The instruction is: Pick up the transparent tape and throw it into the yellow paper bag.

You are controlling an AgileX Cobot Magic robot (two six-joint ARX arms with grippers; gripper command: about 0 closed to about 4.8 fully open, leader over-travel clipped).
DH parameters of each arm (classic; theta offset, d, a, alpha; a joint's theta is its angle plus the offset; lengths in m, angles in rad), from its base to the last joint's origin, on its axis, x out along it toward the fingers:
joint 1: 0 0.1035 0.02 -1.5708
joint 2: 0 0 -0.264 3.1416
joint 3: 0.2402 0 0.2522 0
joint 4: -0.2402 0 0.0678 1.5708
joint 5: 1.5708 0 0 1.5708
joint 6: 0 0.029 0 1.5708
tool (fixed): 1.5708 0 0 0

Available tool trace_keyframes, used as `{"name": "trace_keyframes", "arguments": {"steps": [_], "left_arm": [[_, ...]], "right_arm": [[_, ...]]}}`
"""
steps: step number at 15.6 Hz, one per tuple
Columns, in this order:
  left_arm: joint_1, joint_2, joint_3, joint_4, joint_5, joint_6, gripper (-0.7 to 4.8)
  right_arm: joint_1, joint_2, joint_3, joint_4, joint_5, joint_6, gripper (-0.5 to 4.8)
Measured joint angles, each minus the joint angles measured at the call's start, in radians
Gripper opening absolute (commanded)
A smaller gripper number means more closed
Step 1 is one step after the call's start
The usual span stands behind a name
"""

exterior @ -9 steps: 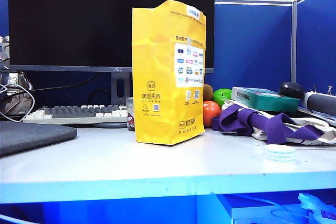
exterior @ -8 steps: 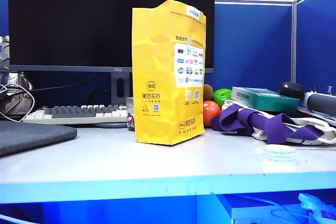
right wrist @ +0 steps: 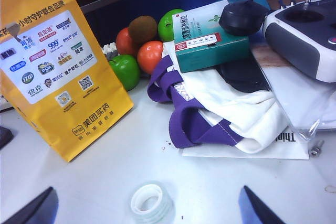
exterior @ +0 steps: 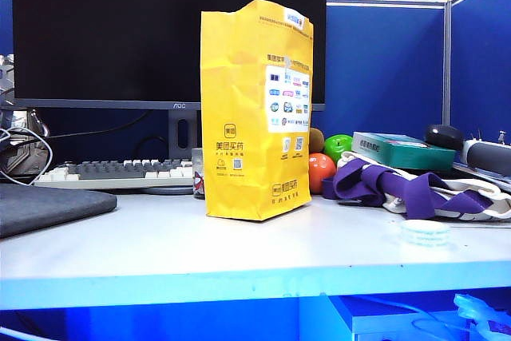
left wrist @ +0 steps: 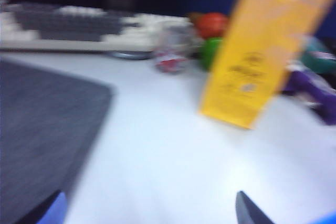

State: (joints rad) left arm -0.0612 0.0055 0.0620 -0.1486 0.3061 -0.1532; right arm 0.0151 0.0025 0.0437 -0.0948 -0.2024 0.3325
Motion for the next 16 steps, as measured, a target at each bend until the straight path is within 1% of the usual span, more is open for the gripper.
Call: {"name": "trace_keyframes", "arguments": {"steps": [1, 2, 3, 4, 6, 8, 10, 12, 13, 15, 16], "left_arm": [[0.000, 0.000, 0.042, 0.010, 0.024, -0.032, 4.27], [0.000, 0.002, 0.068, 0.027, 0.015, -0.081, 4.27], [0.000, 0.015, 0.084, 0.047, 0.011, -0.110, 4.27], [0.000, 0.040, 0.105, 0.064, 0.008, -0.127, 4.27], [0.000, 0.138, 0.192, 0.064, 0.014, -0.132, 4.27], [0.000, 0.304, 0.342, 0.070, 0.071, -0.091, 4.28], [0.000, 0.478, 0.497, 0.066, 0.146, -0.031, 4.28], [-0.002, 0.681, 0.655, 0.037, 0.234, 0.121, 4.28], [-0.006, 0.746, 0.692, 0.016, 0.255, 0.157, 4.28], [-0.008, 0.834, 0.758, 0.002, 0.300, 0.174, 4.28], [-0.016, 0.878, 0.805, -0.014, 0.323, 0.199, 4.28]], "right_arm": [[0.002, 0.000, 0.000, 0.000, -0.002, -0.011, 4.79], [0.007, 0.000, 0.000, 0.000, 0.002, -0.019, 4.79], [0.019, 0.000, 0.000, 0.000, 0.026, -0.029, 4.79], [0.028, 0.000, 0.000, 0.000, 0.043, -0.038, 4.79], [0.050, 0.000, 0.000, 0.007, 0.087, -0.047, 4.79], [0.079, 0.000, 0.001, 0.047, 0.104, -0.069, 4.79], [0.090, 0.000, 0.003, 0.051, 0.144, -0.075, 4.79], [0.089, 0.016, 0.007, 0.042, 0.192, -0.098, 4.79], [0.089, 0.048, 0.015, 0.037, 0.200, -0.099, 4.79], [0.089, 0.146, 0.054, 0.028, 0.204, -0.100, 4.79], [0.089, 0.238, 0.097, 0.036, 0.207, -0.102, 4.79]]}}
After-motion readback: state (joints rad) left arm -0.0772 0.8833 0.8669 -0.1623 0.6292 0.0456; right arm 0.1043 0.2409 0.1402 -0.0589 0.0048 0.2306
